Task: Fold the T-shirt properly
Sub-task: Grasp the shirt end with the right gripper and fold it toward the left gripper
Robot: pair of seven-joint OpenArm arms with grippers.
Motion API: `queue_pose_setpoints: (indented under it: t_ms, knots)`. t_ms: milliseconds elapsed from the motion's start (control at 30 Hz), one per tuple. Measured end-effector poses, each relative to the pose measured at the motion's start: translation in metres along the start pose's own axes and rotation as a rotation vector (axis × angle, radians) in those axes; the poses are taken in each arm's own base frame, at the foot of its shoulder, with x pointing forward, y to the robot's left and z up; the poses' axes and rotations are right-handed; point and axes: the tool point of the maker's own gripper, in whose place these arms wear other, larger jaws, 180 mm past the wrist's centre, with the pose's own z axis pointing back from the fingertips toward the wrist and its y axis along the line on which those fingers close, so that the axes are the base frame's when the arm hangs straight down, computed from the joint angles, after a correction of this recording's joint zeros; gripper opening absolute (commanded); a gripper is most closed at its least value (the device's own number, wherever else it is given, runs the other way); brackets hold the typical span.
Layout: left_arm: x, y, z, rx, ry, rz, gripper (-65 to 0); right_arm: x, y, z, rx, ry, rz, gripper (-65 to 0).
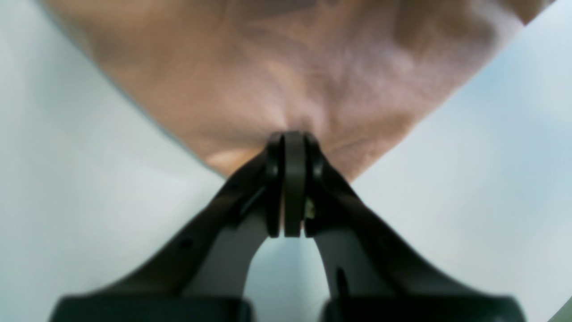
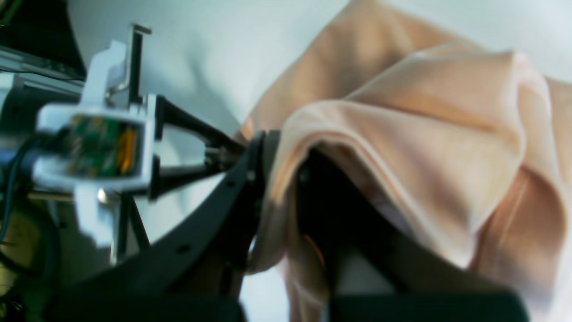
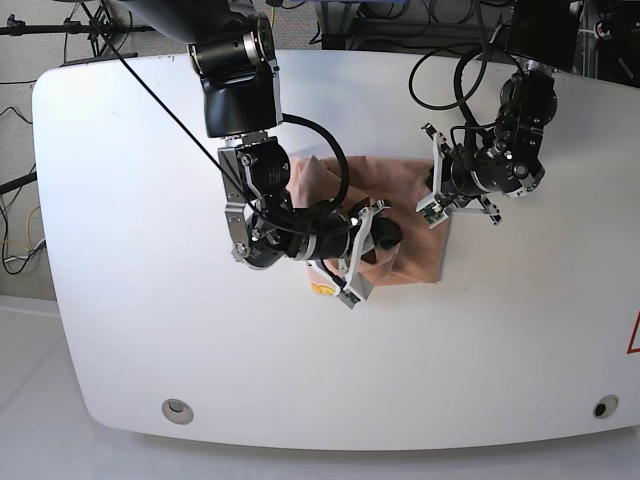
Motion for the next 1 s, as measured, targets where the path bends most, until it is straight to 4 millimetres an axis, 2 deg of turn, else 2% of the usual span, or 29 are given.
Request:
queue_pose_setpoints:
  t_ms: [367,500,600,800,867,1000]
  knots:
    - [0.001,-0.005,-0.001,-0.011,-0.015,0.009,-65.0,-0.003,0.005,-0.023,0.035,0.023,0.004,-65.0]
    - [0.001,-0.005,-0.001,-0.011,-0.015,0.009,-65.0,-0.011,0.005,-0.031,0.042,0.048,-0.001,-64.1]
    - [0.002,-0.005,-0.001,-0.011,-0.016,0.009,-65.0,-0.017,0.005,-0.038,0.049,0.079,-0.002,-53.8]
    - [0.002,-0.005,-0.001,-0.011,-0.018,0.009,-65.0,-0.029,0.004,-0.047,0.059,0.128,-0.026,-19.8]
    - [0.002,-0.005,-0.001,-0.011,-0.018,0.009,-65.0,-0.032,0.004,-0.047,0.058,0.13,-0.03,-15.5]
    - [0.003,-0.006,0.0,-0.012,-0.02,0.007,-65.0,-0.032,0.0,-0.045,0.053,0.128,-0.035,-19.0]
